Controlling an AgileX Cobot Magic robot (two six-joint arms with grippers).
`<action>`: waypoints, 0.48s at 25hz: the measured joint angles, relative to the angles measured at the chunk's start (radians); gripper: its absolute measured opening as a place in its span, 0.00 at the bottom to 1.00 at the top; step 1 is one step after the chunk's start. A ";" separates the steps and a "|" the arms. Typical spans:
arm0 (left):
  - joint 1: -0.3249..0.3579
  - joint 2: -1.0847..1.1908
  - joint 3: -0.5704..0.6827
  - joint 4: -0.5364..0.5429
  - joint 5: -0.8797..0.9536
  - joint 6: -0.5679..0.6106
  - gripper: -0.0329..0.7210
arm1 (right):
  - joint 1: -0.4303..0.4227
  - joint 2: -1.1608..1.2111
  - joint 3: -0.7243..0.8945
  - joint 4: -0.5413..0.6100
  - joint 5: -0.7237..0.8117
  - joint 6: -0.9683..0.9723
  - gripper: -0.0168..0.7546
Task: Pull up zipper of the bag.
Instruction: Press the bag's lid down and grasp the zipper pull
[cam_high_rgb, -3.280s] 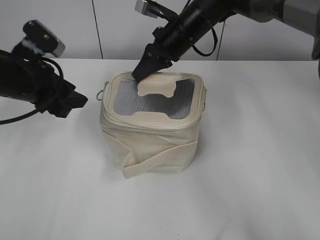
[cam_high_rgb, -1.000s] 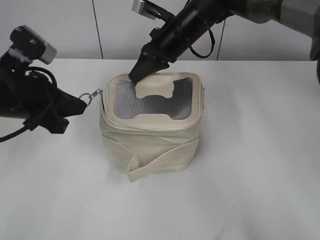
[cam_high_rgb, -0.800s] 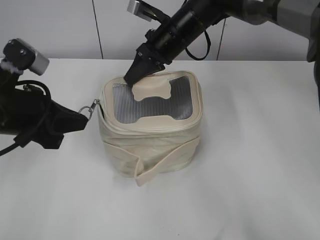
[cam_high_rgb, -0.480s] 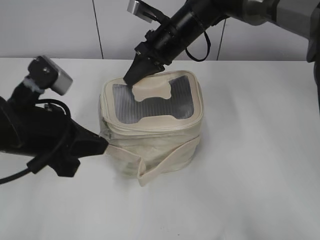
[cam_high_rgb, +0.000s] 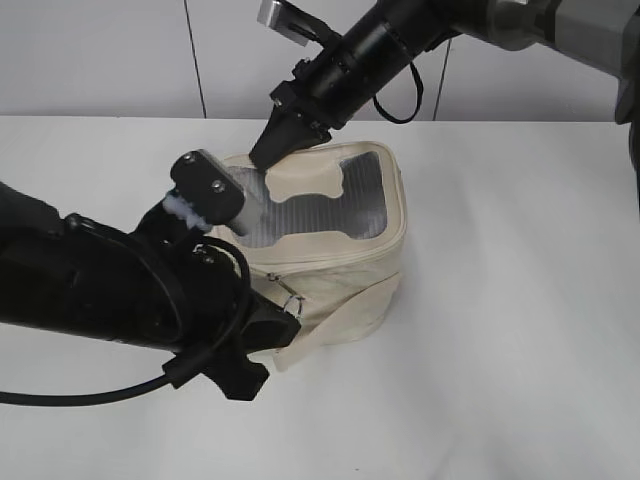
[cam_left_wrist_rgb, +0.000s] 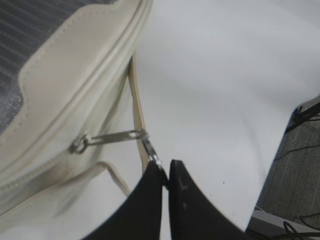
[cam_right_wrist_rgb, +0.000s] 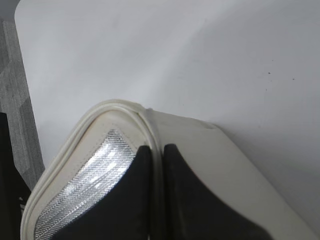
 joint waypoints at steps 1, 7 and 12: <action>-0.003 0.010 -0.009 -0.006 -0.006 0.000 0.04 | -0.001 0.000 0.000 0.000 0.000 0.000 0.08; -0.006 0.072 -0.068 -0.013 0.005 0.000 0.04 | -0.005 0.000 0.000 0.000 0.000 0.004 0.08; -0.006 0.116 -0.105 0.000 0.030 -0.025 0.04 | -0.006 0.000 0.000 -0.001 0.000 0.005 0.08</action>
